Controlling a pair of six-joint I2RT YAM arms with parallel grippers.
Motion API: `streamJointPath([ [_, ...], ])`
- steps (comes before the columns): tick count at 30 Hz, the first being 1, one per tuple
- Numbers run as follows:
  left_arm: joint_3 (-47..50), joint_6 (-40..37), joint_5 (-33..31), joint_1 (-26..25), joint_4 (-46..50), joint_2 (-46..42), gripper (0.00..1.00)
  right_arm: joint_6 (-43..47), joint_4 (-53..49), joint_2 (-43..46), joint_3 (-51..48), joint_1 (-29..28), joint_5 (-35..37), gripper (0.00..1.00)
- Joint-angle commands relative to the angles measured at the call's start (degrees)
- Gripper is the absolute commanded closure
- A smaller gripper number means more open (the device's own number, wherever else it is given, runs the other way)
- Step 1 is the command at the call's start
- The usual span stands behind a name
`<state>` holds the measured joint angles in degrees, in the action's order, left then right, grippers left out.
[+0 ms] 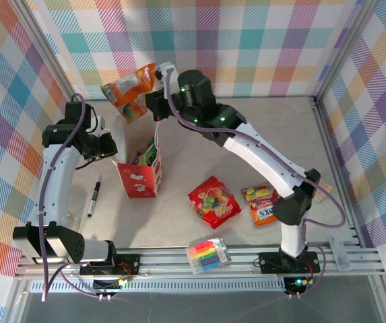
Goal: Place the snacks into the paper bag
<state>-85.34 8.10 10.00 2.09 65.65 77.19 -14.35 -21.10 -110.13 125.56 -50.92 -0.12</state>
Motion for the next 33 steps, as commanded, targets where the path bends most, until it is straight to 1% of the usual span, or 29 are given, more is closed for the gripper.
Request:
streamJointPath([
  [1,0.1,-0.4,0.9,0.8,0.8,-1.6,0.85,-0.7,0.3,-3.5,7.4,-1.0,-0.8,1.00],
  [3,0.2,-0.6,1.0,0.8,0.7,-1.9,0.85,-0.1,-3.7,-6.6,11.9,-1.4,-0.5,1.00],
  [6,0.2,-1.1,0.7,0.8,0.9,-2.2,0.85,0.7,-7.4,-9.3,15.3,-1.9,0.7,1.00],
  [13,0.7,-1.2,0.8,0.8,0.5,-2.1,0.84,1.6,-10.3,-9.6,15.3,-2.3,4.4,1.00],
  [17,0.9,-0.6,0.9,0.8,0.7,-2.0,0.83,1.9,-13.0,-9.5,14.9,-2.6,8.2,1.00],
  [25,0.7,-0.3,0.9,0.8,0.6,-2.5,0.83,4.1,-16.5,-10.2,14.7,-3.6,12.0,1.00],
  [33,0.5,0.1,1.3,0.8,0.4,-2.2,0.83,9.3,-19.1,-10.9,14.7,-4.6,10.3,1.00],
])
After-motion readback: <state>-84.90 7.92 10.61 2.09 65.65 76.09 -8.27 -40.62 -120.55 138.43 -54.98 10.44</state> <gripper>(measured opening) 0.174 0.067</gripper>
